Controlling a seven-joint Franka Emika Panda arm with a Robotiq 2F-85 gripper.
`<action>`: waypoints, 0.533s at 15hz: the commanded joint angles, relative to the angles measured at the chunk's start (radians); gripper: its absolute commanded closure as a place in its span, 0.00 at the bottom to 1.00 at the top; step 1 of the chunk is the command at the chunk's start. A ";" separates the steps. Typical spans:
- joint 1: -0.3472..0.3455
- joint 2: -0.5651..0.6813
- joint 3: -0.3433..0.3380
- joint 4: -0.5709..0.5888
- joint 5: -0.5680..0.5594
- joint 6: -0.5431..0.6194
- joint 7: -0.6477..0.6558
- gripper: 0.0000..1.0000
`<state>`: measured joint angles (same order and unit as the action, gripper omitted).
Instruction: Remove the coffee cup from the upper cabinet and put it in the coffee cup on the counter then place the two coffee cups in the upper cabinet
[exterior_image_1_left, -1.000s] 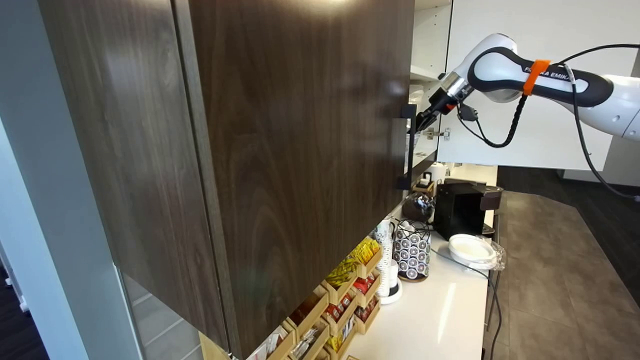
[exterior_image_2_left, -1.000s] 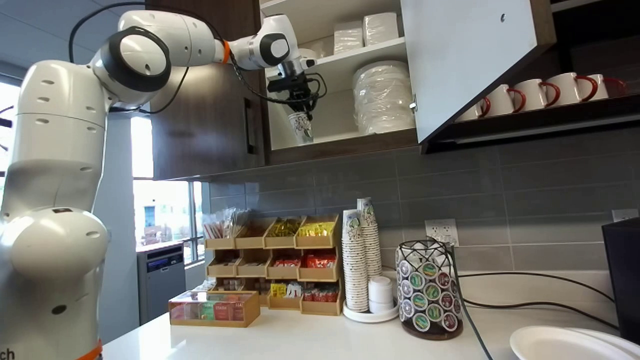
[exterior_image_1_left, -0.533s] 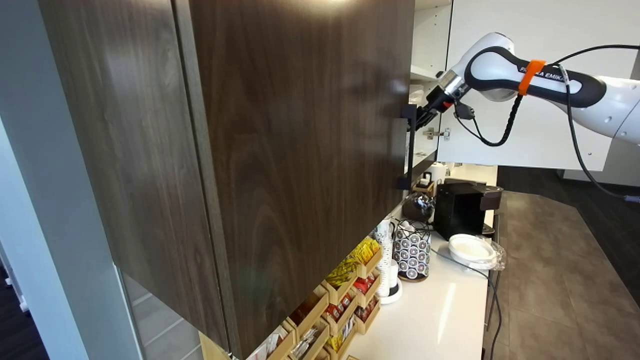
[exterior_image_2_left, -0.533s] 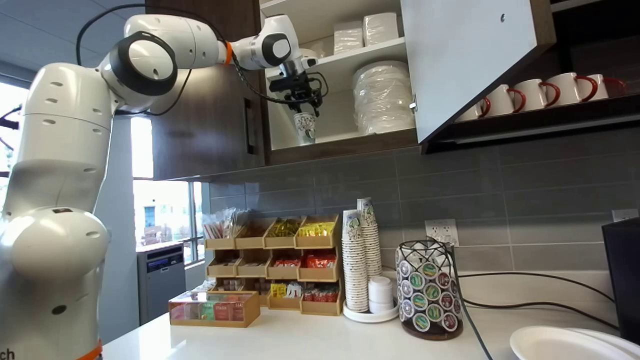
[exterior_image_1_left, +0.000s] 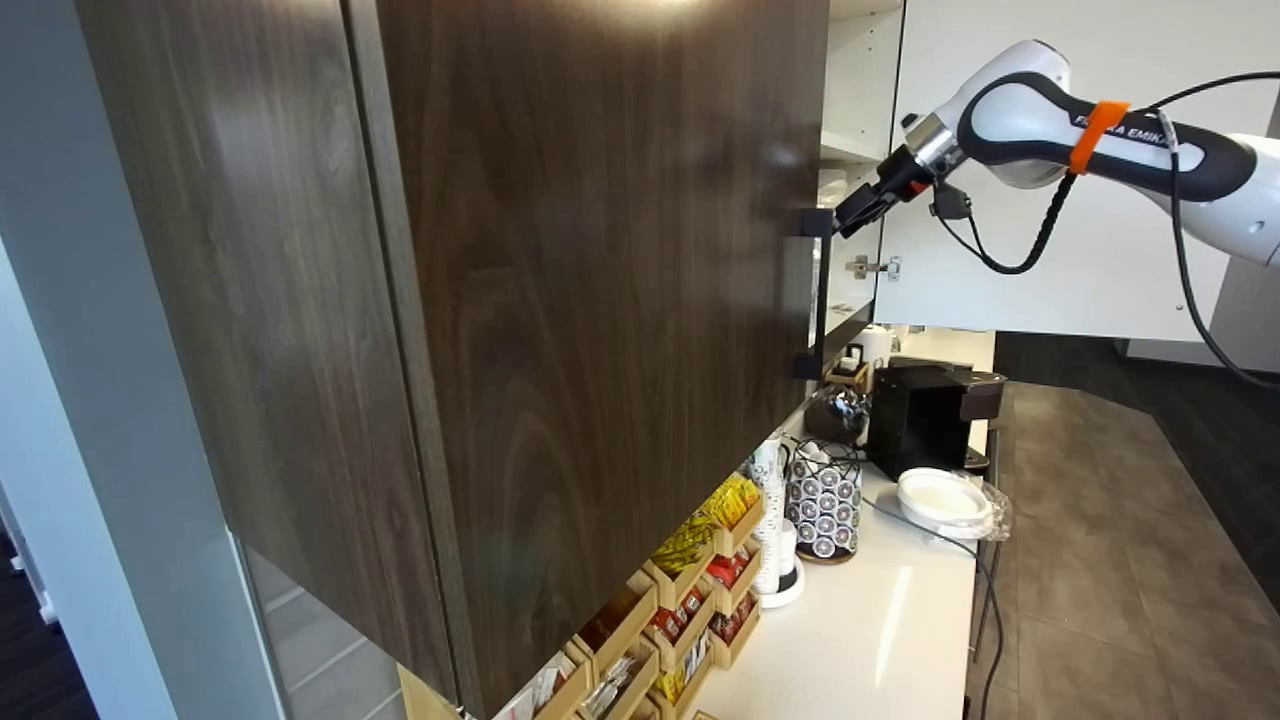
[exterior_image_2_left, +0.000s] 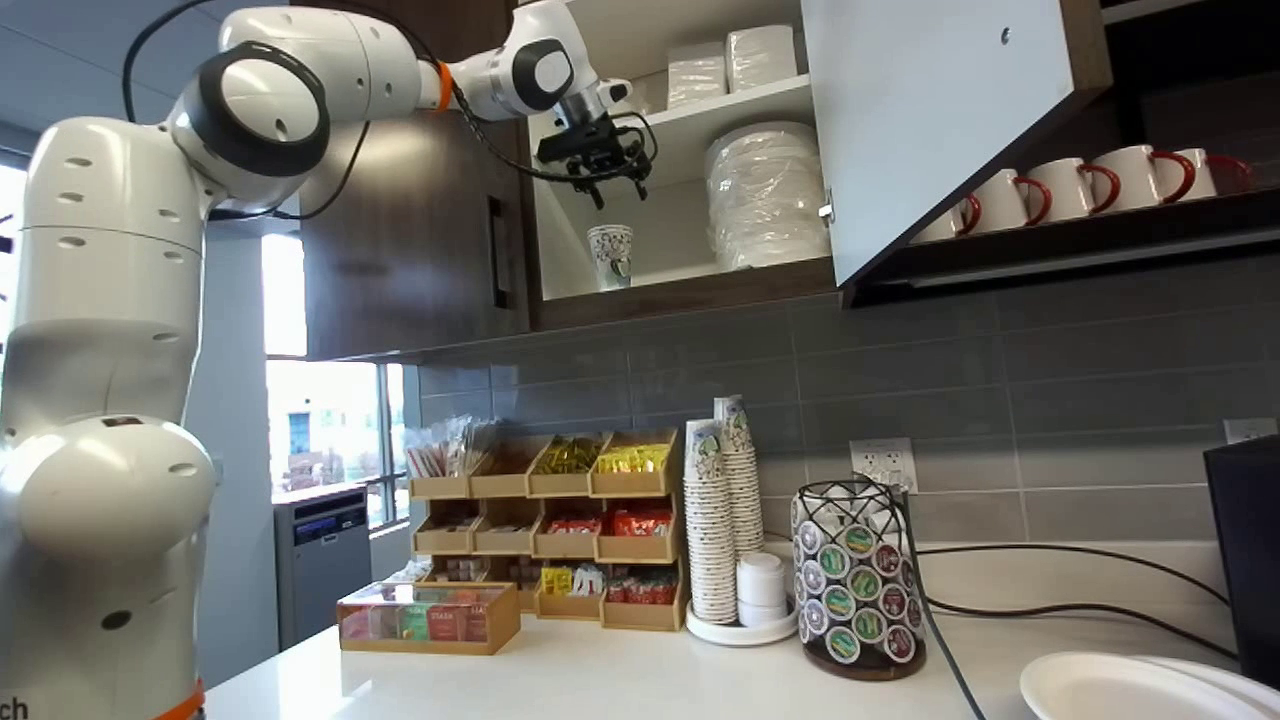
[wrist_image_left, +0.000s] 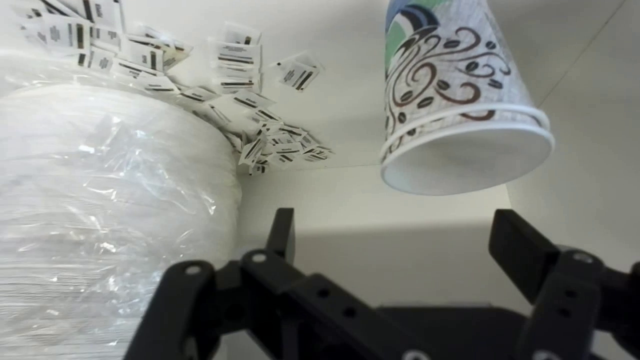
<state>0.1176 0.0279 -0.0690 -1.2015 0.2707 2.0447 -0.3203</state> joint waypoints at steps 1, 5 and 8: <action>-0.011 -0.170 -0.011 -0.233 0.018 0.075 -0.065 0.00; -0.012 -0.310 -0.025 -0.408 0.026 0.116 -0.109 0.00; -0.011 -0.415 -0.034 -0.544 0.025 0.152 -0.142 0.00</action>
<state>0.1062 -0.2494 -0.0979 -1.5528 0.2791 2.1393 -0.4156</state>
